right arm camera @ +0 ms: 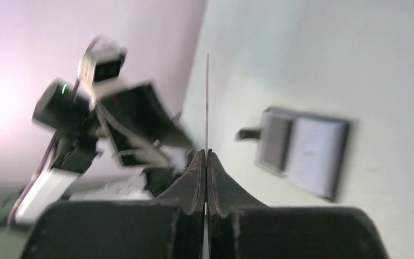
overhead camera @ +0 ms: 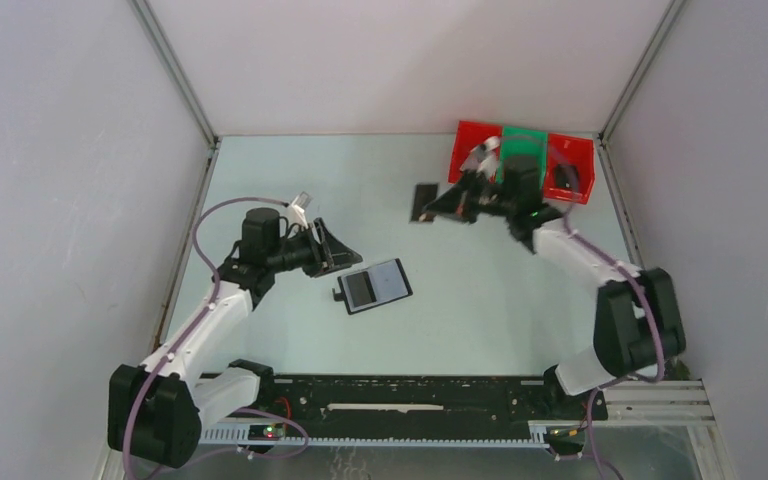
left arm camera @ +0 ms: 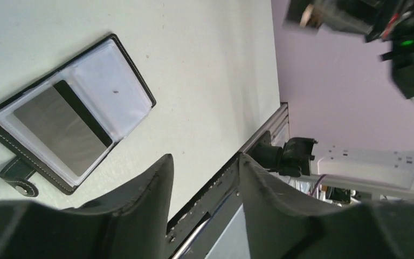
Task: Take the credit cards out of the card holder
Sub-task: Place the credit card in the storage box.
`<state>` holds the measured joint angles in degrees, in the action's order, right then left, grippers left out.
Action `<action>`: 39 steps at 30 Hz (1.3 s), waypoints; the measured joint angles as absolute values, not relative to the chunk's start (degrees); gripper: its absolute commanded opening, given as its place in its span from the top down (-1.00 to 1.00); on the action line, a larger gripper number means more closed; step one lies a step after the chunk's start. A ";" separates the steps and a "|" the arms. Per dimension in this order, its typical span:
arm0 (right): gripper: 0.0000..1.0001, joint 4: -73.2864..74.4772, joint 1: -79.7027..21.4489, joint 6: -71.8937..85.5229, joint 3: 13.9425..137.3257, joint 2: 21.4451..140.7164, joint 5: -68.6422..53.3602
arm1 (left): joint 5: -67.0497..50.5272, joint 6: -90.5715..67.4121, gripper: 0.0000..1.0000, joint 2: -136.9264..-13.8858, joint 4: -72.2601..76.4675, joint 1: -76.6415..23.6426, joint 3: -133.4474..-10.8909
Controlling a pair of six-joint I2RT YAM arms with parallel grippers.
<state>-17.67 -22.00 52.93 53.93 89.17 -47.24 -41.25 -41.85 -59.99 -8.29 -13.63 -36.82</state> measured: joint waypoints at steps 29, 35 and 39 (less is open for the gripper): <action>1.00 38.11 16.32 1.34 115.98 123.90 -15.31 | -34.06 -31.86 -0.18 -65.78 -20.47 -13.63 -45.78; 1.00 36.71 16.53 -1.15 117.49 131.81 -18.83 | -34.20 -30.94 -0.17 -67.26 -20.80 -13.63 -45.78; 0.71 37.36 16.78 -1.39 118.78 135.94 -20.75 | -34.13 -30.79 -0.17 -68.84 -20.95 -13.63 -45.78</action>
